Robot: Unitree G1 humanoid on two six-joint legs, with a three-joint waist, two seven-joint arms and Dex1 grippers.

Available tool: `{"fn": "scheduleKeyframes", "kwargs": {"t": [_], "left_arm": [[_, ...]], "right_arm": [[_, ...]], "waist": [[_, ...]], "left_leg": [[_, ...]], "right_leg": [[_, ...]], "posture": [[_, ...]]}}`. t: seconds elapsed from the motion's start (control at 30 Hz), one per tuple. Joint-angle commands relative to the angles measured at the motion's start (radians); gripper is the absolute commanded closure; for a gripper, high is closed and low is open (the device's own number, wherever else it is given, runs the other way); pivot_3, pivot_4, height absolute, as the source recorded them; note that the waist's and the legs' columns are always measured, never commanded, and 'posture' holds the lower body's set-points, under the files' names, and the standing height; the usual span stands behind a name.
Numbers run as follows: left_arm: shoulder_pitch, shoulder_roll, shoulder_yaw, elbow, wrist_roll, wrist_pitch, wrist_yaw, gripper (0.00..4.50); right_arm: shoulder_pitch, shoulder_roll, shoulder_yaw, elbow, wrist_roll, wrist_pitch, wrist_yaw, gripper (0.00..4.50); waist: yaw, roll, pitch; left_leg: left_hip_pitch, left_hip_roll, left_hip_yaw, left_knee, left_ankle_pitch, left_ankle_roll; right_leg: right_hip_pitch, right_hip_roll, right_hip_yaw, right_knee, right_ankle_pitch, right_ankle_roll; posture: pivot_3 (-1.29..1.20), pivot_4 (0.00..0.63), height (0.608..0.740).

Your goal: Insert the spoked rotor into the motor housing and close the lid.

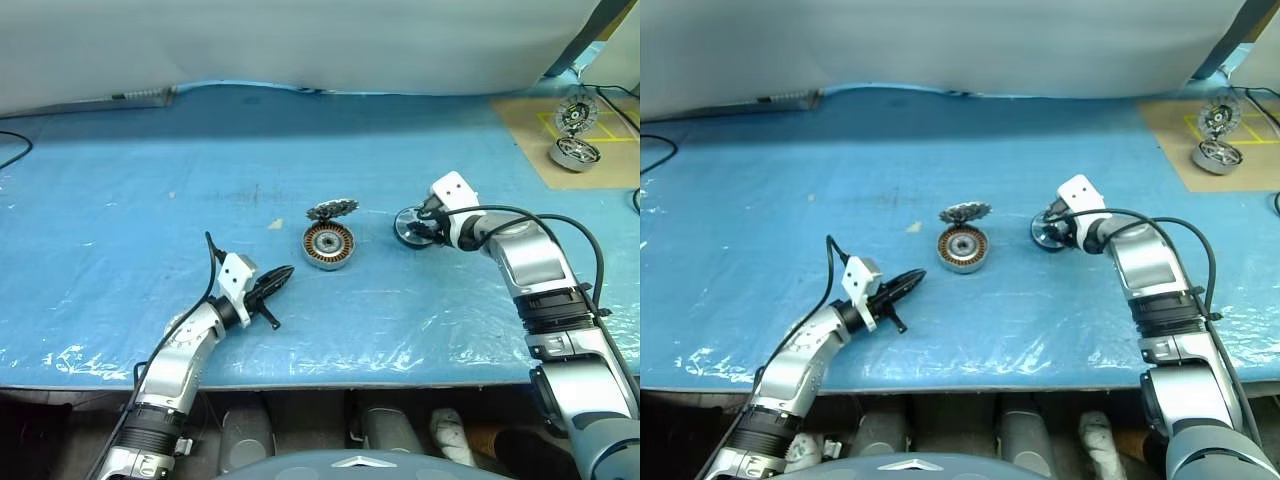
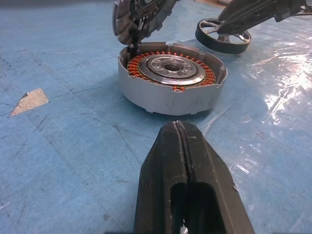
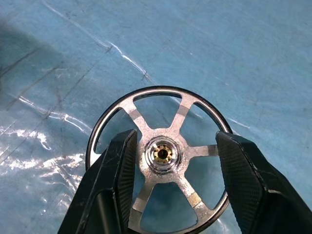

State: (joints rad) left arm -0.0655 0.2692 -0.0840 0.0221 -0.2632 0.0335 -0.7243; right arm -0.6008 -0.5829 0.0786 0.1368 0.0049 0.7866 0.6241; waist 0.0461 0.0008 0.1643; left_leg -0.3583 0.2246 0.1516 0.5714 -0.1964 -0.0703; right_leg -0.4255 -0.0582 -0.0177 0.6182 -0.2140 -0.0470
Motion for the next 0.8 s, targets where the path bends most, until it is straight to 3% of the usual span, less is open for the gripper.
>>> {"fn": "scheduleKeyframes", "kwargs": {"t": [0.03, 0.33, 0.43, 0.53, 0.8], "left_arm": [[-0.006, 0.003, -0.003, -0.047, -0.009, 0.005, 0.001, 4.50], [0.001, 0.003, -0.004, -0.071, -0.008, 0.023, 0.005, 4.50], [0.012, -0.001, -0.011, -0.079, -0.008, 0.023, 0.007, 4.50], [0.005, -0.004, -0.014, -0.073, -0.008, 0.024, 0.009, 4.50], [-0.009, -0.007, -0.017, -0.055, -0.007, 0.022, 0.008, 4.50]], "right_arm": [[-0.016, 0.011, -0.062, -0.086, 0.026, 0.024, -0.042, 1.82], [-0.005, 0.077, -0.083, -0.232, 0.057, 0.185, -0.129, 1.82], [0.008, 0.091, -0.078, -0.268, 0.059, 0.222, -0.144, 1.28], [0.017, 0.094, -0.075, -0.298, 0.056, 0.259, -0.161, 0.36], [0.047, 0.136, -0.069, -0.336, 0.057, 0.300, -0.209, 0.36]], "waist": [[0.000, 0.000, 0.000], [-0.001, 0.000, 0.000], [0.001, 0.000, 0.000], [0.001, 0.000, 0.000], [0.000, 0.000, 0.000]], "left_leg": [[0.000, 0.000, 0.000, 0.000, 0.000, 0.000], [0.001, 0.000, 0.000, -0.001, 0.000, 0.000], [0.000, 0.000, 0.000, -0.002, 0.000, 0.000], [0.000, 0.000, 0.000, -0.003, 0.000, 0.000], [0.001, -0.001, 0.000, -0.006, 0.000, -0.001]], "right_leg": [[0.000, 0.000, 0.000, 0.000, 0.000, 0.000], [0.000, 0.000, 0.000, -0.001, 0.000, 0.000], [0.000, 0.000, 0.000, -0.002, 0.000, 0.000], [0.000, 0.000, 0.000, -0.003, 0.000, 0.000], [0.000, 0.000, 0.000, -0.004, 0.000, 0.000]], "posture": [[0.00, 0.150, 0.740], [0.00, 0.150, 0.740], [0.00, 0.150, 0.740], [0.00, 0.150, 0.740], [0.00, 0.150, 0.740]]}}
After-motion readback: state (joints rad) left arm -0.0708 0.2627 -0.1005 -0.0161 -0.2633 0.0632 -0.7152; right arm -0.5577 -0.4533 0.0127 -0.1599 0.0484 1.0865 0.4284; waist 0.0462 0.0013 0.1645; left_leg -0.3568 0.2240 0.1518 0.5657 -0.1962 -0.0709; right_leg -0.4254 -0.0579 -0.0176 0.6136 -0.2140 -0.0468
